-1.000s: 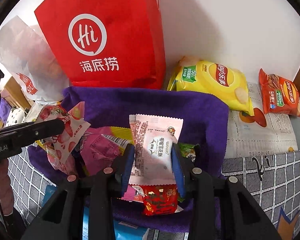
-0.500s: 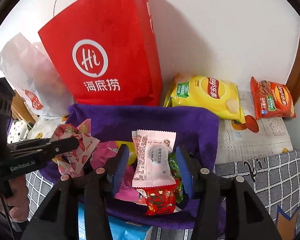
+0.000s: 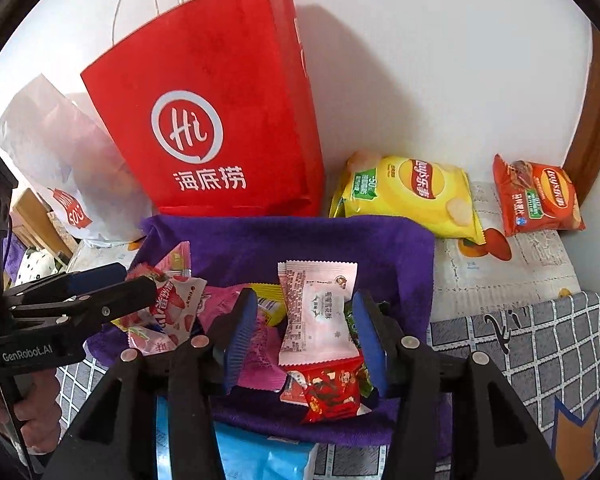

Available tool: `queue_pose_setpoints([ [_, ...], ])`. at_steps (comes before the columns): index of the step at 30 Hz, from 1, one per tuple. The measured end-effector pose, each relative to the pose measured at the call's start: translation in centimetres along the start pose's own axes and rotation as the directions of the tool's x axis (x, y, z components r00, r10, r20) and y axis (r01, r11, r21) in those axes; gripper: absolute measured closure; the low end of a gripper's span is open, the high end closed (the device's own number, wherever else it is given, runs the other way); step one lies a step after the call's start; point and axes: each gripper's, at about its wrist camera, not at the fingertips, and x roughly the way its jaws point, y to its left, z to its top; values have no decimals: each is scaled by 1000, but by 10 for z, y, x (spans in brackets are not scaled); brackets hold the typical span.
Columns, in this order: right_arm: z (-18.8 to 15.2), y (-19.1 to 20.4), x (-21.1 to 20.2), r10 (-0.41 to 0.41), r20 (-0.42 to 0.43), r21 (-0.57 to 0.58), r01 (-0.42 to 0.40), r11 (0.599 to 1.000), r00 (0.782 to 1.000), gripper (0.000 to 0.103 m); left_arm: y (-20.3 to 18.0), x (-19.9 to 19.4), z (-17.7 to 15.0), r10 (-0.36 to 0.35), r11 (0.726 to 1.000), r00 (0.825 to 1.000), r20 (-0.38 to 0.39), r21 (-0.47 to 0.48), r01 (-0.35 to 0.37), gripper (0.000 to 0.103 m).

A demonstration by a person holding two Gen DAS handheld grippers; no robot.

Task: Organize snacks
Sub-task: 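Withdraw both tools back from the towel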

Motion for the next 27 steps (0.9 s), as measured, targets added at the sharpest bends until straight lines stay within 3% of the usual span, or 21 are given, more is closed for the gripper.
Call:
queue_pose_setpoints([
  [12, -19, 4, -63, -69, 20, 29, 69, 997, 997, 48, -24, -42, -16, 22, 999, 1000, 8, 41, -23, 27],
  [19, -41, 18, -112, -100, 54, 25, 99, 995, 994, 39, -37, -91, -52, 40, 998, 999, 37, 54, -42, 15],
  [27, -77, 36, -164, -102, 56, 35, 100, 994, 993, 33, -44, -133, -93, 63, 997, 996, 58, 46, -66, 8],
])
